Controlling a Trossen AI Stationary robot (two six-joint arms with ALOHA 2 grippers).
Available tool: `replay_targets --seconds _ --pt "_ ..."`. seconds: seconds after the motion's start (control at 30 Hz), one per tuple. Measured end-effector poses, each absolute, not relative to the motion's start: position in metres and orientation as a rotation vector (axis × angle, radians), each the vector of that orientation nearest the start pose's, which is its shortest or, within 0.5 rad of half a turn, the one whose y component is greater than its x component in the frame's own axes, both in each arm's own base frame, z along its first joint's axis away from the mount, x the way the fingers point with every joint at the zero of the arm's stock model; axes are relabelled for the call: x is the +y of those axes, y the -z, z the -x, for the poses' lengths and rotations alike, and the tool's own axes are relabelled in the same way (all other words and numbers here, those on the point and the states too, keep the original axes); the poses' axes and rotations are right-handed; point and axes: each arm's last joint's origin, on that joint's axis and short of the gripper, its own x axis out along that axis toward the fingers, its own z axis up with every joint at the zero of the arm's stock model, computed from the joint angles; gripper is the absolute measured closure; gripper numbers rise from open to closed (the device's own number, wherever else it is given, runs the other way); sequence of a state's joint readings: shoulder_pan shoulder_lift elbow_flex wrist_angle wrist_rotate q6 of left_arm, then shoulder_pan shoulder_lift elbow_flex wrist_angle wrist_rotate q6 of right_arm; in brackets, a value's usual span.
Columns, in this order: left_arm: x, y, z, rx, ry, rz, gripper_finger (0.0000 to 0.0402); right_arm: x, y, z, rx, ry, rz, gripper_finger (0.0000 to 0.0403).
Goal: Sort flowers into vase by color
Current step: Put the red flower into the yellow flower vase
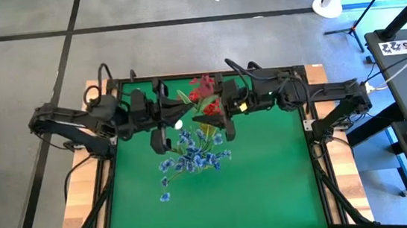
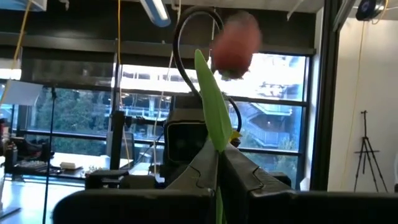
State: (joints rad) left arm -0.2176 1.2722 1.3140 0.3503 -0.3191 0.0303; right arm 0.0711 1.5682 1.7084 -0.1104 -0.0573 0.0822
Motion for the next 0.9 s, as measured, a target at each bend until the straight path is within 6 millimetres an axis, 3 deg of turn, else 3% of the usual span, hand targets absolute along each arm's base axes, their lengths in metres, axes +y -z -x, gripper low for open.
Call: replay_targets --seconds 0.2,0.47,0.73,0.9 --pt "-0.052 -0.459 -0.273 -0.362 -0.102 0.073 0.0401 0.027 -0.462 -0.350 -0.007 -0.129 -0.082 0.0251" --pt "-0.059 -0.460 -0.269 -0.366 -0.092 0.084 0.0401 0.027 -0.463 -0.346 0.008 -0.136 -0.069 0.0388" --pt "-0.061 -0.464 -0.262 -0.372 -0.149 0.106 0.0399 0.026 -0.469 -0.334 0.015 -0.135 -0.049 0.0396" --pt "-0.060 -0.468 -0.249 -0.355 -0.164 0.102 0.0363 0.025 -0.473 -0.323 0.043 -0.112 -0.045 0.0397"
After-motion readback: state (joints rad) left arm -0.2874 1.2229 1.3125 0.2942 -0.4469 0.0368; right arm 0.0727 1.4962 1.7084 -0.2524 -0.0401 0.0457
